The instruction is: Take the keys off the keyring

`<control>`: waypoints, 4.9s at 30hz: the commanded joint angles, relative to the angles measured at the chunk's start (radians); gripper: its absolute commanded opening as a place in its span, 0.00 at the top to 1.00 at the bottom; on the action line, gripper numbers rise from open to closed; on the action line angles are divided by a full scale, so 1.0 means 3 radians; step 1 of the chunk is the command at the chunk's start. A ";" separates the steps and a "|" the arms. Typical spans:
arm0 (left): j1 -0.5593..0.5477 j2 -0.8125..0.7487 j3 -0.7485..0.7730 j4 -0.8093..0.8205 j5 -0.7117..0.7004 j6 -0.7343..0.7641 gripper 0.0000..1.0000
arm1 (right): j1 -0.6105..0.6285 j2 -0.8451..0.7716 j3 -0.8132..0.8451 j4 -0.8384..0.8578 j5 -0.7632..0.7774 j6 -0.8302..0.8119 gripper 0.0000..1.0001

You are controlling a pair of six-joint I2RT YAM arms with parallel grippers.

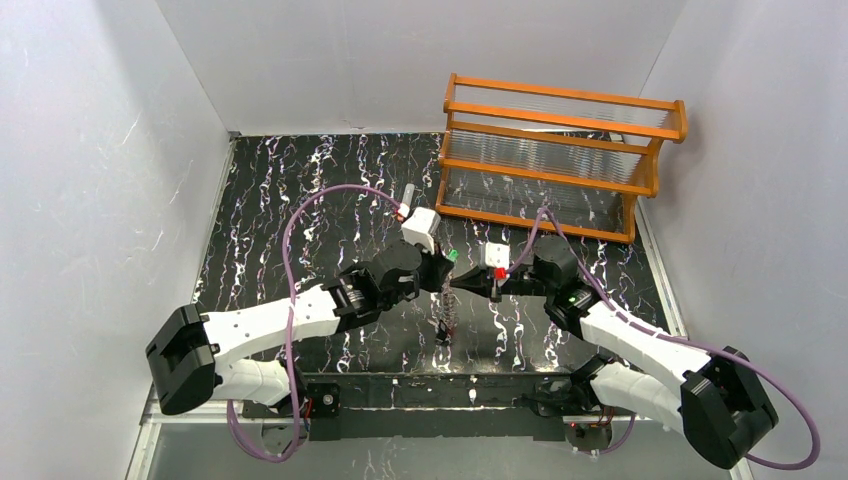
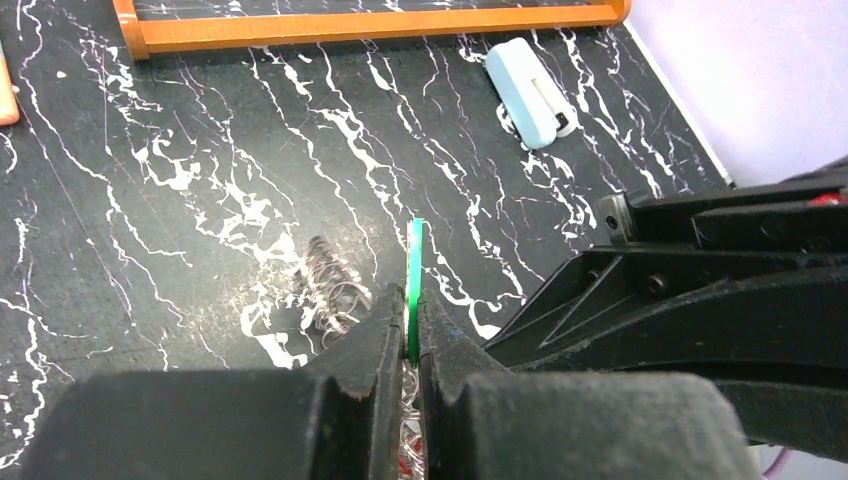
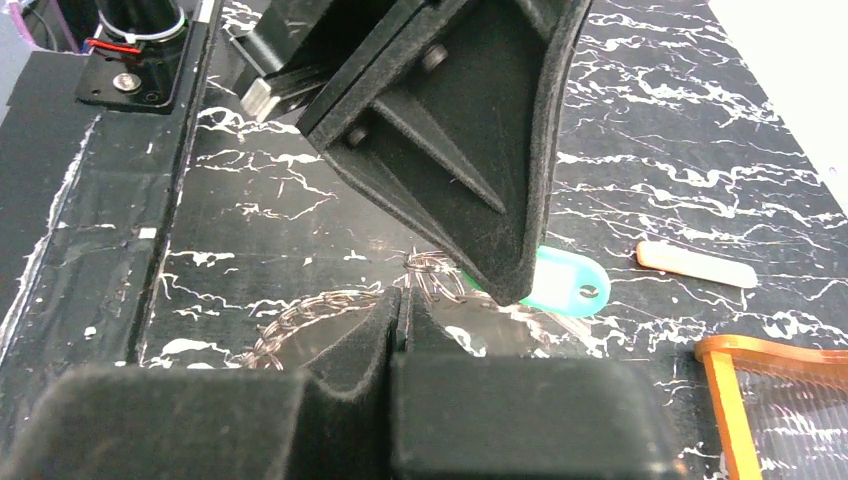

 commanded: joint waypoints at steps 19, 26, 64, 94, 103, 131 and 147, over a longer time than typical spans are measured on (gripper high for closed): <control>0.0684 -0.0054 -0.0197 0.0121 0.0589 -0.0642 1.00 | 0.0017 -0.0267 -0.0210 0.0651 -0.0367 0.0437 0.99; 0.0698 0.0140 -0.0242 0.0009 0.0573 -0.0582 1.00 | -0.0053 -0.0304 -0.0348 0.1101 -0.0334 0.0730 0.99; 0.0307 0.0015 -0.0432 0.0382 0.0446 0.0023 1.00 | -0.0180 -0.0511 -0.0123 -0.0094 0.0484 0.0858 0.57; 0.0307 -0.0137 -0.0310 0.0512 0.0776 0.0178 1.00 | -0.0140 0.0836 -0.0230 0.1637 -0.0111 0.1123 0.49; 0.0307 -0.0119 -0.0307 0.0551 0.0804 0.0123 1.00 | -0.0057 0.1057 -0.0201 0.1829 -0.0147 0.1181 0.56; 0.0327 -0.0279 -0.0437 0.0083 0.0225 0.0002 1.00 | -0.0054 0.0395 -0.0653 0.2267 0.0406 0.1459 0.99; 0.0312 0.0142 -0.0596 0.0772 0.0849 -0.0306 1.00 | -0.0059 0.0509 -0.0938 0.3441 0.0815 0.1978 0.99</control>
